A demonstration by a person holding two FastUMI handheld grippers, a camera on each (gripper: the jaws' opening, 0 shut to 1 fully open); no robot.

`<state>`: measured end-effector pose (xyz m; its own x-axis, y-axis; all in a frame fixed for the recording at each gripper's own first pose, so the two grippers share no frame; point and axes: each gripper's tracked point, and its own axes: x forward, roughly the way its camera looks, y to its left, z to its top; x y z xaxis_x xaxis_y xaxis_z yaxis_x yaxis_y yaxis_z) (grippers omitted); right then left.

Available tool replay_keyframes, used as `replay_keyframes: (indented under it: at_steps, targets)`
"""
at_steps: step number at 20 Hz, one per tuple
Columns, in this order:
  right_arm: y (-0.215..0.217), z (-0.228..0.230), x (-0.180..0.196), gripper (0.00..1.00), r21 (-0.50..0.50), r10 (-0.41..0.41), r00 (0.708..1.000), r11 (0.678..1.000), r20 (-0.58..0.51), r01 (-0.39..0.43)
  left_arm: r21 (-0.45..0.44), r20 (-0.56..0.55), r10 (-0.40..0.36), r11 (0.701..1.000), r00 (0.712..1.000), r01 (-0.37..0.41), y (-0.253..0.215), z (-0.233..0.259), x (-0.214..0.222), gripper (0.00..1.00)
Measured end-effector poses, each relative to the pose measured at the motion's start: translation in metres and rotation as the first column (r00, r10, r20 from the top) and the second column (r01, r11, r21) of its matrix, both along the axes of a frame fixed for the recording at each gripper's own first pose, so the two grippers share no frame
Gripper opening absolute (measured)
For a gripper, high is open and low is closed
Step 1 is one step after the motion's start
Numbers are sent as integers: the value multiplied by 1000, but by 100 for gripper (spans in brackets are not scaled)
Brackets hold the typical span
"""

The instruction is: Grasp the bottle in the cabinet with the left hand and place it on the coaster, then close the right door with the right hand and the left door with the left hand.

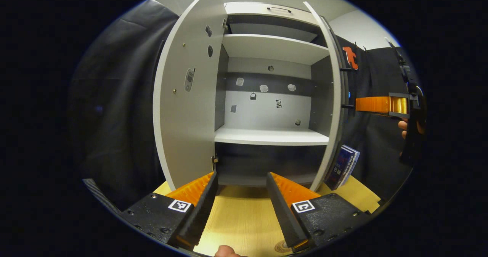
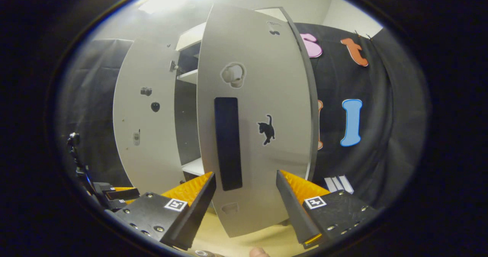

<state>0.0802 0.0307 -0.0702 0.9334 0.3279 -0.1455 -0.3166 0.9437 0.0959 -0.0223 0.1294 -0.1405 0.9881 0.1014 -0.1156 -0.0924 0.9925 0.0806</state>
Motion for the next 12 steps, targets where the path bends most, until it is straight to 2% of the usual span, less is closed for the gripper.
replay_keyframes:
  at_steps: [1, 8, 12]
  targets:
    - [0, 0, 0, 93, -2, 0, 1000, 1000, -1, 0, 1, -1, 0, 1000, 1000, 0, 0, -1, 1, 81]
    - [1, -2, 1, 96, -15, 0, 1000, 1000, -1, 0, 5, -1, 5, 1000, 1000, -5, 2, 0, 5, 81]
    - [0, -2, 2, 93, -20, -1, 1000, 1000, -2, 1, 9, 3, 8, 1000, 1000, -8, 4, 2, 6, 81]
